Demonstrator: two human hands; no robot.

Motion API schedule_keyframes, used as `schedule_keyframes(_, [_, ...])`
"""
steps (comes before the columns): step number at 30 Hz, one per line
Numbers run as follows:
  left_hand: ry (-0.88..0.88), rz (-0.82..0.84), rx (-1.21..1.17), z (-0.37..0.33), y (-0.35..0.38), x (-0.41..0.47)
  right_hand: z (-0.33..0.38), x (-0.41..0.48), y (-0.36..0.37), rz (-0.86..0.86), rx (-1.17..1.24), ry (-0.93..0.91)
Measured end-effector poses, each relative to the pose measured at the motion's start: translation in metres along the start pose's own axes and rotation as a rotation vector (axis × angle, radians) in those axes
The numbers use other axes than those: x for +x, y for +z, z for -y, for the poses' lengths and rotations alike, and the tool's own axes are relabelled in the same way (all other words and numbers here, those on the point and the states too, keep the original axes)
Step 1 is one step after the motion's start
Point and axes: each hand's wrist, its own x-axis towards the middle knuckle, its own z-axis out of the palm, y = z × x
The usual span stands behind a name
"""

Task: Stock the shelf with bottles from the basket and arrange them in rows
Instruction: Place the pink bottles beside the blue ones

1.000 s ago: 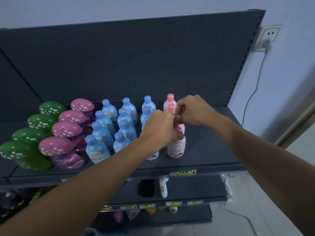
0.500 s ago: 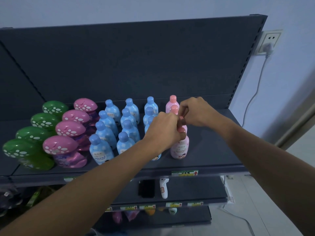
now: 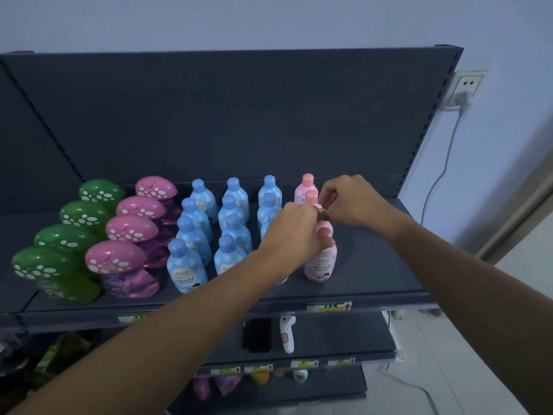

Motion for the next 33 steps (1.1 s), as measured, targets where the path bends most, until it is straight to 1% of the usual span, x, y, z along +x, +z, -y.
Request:
schedule_keyframes(4, [-0.047,-0.043,0.031,0.02,-0.022,-0.004,0.015,-0.004,-0.005,-0.028,-0.014,0.021])
schedule_keyframes(7, [-0.036,-0.097,0.025,0.043,-0.045,-0.014,0.035,-0.008,-0.005,-0.04,-0.057,0.019])
schedule_keyframes(11, [-0.026,-0.158,0.026,0.074,-0.077,-0.04,0.075,-0.016,0.0,-0.043,-0.111,0.004])
schedule_keyframes(13, [-0.021,-0.164,0.039,0.089,-0.092,-0.056,0.1,-0.022,0.004,-0.05,-0.124,-0.005])
schedule_keyframes(19, [-0.013,-0.107,0.043,0.149,-0.132,-0.12,0.182,-0.057,0.035,-0.095,-0.173,0.0])
schedule_keyframes(21, [-0.006,-0.085,0.055,0.17,-0.143,-0.145,0.212,-0.073,0.051,-0.103,-0.156,-0.002])
schedule_keyframes(23, [-0.005,-0.066,0.09,0.193,-0.151,-0.172,0.24,-0.088,0.069,-0.064,-0.118,-0.003])
schedule_keyframes(27, [-0.019,-0.007,0.131,0.238,-0.156,-0.223,0.289,-0.114,0.111,0.008,-0.133,0.032])
schedule_keyframes(33, [-0.083,0.091,0.191,0.303,-0.136,-0.28,0.335,-0.149,0.184,0.109,-0.165,-0.009])
